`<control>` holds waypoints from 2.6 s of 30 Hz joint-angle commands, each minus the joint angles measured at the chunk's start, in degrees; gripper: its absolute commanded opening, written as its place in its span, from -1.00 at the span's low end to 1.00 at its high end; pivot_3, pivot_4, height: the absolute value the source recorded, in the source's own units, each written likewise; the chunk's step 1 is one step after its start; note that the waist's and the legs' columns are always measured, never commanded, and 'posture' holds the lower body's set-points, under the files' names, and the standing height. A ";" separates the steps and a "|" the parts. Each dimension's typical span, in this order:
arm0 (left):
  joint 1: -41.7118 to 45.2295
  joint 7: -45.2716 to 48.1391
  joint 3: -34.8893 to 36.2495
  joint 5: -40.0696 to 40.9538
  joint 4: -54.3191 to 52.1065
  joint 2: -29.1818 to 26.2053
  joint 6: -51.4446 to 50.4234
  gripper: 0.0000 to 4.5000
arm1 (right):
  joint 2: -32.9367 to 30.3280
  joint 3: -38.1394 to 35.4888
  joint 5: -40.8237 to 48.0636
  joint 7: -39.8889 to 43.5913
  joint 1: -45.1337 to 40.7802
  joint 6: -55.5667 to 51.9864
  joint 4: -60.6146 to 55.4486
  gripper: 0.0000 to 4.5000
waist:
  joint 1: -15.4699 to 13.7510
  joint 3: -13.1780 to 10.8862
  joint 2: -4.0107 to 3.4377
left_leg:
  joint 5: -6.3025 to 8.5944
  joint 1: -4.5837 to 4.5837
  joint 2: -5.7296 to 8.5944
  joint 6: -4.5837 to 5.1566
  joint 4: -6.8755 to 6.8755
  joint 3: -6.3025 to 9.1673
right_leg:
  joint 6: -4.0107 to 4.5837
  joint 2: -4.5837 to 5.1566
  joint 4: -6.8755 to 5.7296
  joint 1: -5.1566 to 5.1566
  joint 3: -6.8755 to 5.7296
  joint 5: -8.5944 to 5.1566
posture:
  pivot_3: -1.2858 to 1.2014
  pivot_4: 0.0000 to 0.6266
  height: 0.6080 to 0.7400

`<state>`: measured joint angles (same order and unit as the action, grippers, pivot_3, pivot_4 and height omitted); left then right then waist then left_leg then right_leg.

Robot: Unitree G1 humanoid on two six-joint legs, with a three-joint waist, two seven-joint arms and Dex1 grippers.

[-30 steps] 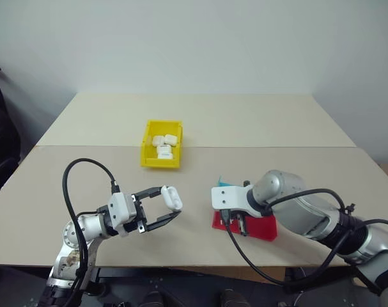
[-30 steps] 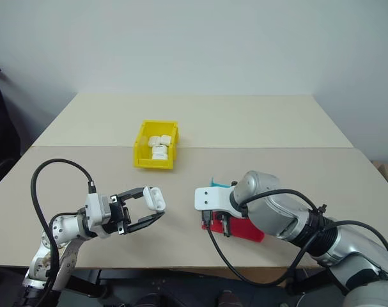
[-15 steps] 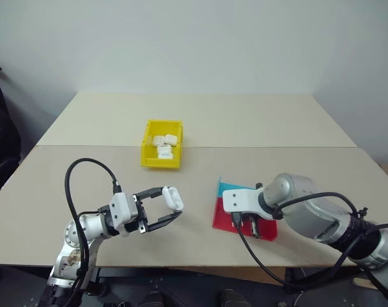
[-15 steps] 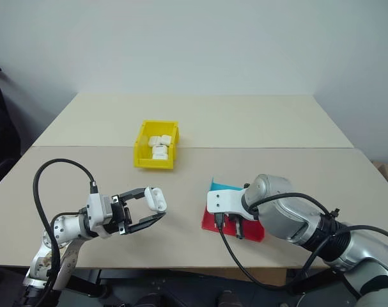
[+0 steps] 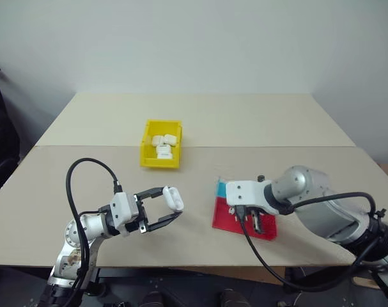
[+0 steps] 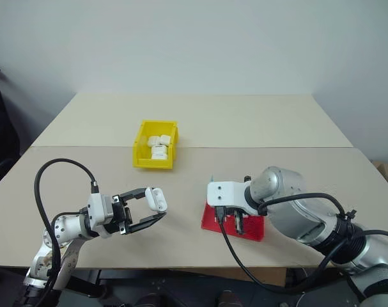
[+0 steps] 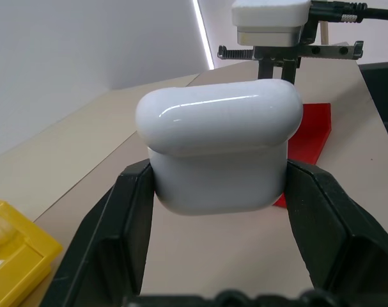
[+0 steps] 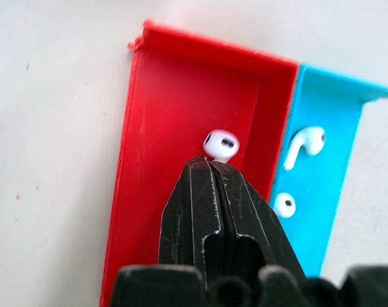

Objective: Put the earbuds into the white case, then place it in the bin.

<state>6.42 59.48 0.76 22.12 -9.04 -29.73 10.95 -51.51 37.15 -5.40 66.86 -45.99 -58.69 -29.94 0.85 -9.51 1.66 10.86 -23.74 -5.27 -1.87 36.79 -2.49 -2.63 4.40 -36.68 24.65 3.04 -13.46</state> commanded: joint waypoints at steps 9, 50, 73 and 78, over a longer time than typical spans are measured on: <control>-0.19 -1.20 -0.16 -0.37 -2.43 -0.44 -0.60 0.24 | 2.44 2.83 0.06 -4.38 -3.89 -9.58 -0.23 -0.29 | 0.09 0.00 0.00 | 0.00 -0.04 0.00 0.00 0.00 0.00 | 0.03 0.00 -0.02 0.08 0.00 0.02 | 0.03 -0.52 1.00; -1.09 -2.11 -0.52 -1.72 -2.21 -0.81 -0.26 0.24 | 7.60 8.91 3.72 -13.64 -6.40 -16.00 6.26 -0.29 | 0.12 0.00 -0.01 | 0.00 -0.12 0.00 0.01 -0.03 0.00 | 0.17 -0.01 -0.05 0.17 0.00 0.11 | 0.03 -0.52 1.00; 1.75 -4.10 0.07 9.26 -11.87 0.68 -9.86 0.24 | -1.27 -23.07 19.14 -7.27 -0.18 -14.10 -9.53 -0.65 | -0.34 0.00 0.00 | 0.02 -0.51 0.00 0.05 -0.03 0.04 | -0.11 0.00 0.05 0.42 -0.04 0.43 | 0.03 -0.52 1.00; 6.04 -5.40 -0.92 16.58 -17.07 1.22 -17.64 0.24 | 7.11 -48.09 31.00 -5.81 5.45 -9.92 -11.70 -0.65 | -0.13 0.01 0.03 | 0.05 -0.45 0.00 0.09 -0.02 0.11 | -0.19 -0.04 0.09 0.32 -0.07 0.40 | 0.03 -0.52 1.00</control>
<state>11.15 54.53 -0.11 35.31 -22.71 -28.55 -4.52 -45.58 -3.16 21.19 60.22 -41.06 -71.95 -39.63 0.72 -9.50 1.69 10.91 -24.18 -5.27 -1.78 36.80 -2.35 -2.87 4.33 -36.60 24.94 2.96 -13.08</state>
